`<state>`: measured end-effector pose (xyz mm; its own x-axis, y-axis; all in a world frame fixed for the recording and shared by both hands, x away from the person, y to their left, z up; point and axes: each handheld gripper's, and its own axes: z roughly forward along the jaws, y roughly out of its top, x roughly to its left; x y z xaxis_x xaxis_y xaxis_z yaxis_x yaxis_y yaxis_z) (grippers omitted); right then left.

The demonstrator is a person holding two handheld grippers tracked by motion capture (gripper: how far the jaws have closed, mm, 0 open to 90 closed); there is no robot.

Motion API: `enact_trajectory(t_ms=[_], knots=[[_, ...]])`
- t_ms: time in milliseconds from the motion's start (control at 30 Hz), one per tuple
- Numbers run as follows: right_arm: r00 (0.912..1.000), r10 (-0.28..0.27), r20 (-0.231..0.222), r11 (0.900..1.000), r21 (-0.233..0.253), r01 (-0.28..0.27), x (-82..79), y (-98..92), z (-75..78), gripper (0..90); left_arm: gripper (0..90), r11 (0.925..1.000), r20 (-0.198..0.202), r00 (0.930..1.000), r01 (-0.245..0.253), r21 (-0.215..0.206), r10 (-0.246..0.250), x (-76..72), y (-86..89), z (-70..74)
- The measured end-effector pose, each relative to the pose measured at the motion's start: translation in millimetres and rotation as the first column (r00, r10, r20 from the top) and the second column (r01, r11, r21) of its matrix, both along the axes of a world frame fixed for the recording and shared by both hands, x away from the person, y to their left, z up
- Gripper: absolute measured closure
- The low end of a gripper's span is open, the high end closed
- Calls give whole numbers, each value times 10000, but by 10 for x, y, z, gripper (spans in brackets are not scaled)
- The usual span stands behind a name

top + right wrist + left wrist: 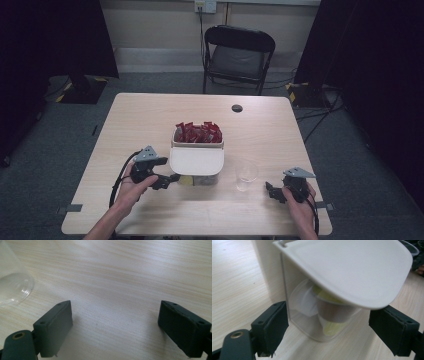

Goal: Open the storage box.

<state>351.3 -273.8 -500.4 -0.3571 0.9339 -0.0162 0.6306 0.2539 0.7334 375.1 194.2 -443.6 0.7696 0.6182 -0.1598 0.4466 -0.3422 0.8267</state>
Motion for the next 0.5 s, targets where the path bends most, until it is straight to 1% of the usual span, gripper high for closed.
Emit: enact_trajectory(t_ms=[100, 200, 300, 367, 500], knots=[[10000, -2, -4, 10000, 5, 2, 0, 0, 0, 118, 155, 10000, -9, 10000, 21, -47, -21, 4, -28, -7], [10000, -1, -2, 10000, 1, 1, 0, 0, 0, 118, 152, 10000, 92, 9999, 46, -35, -45, 2, -40, 5], [10000, 13, 5, 10000, 4, -13, 1, 0, 0, 118, 151, 10000, 27, 10000, 59, -6, -59, 5, -42, 7], [10000, 0, -1, 10000, -1, 0, 0, 0, 0, 118, 154, 9999, 47, 10000, -3, -115, 3, -3, -50, 9], [10000, -1, -2, 10000, 3, 1, 0, 0, 0, 118, 155, 9999, 59, 10000, 34, -145, -33, -6, -39, 30]])
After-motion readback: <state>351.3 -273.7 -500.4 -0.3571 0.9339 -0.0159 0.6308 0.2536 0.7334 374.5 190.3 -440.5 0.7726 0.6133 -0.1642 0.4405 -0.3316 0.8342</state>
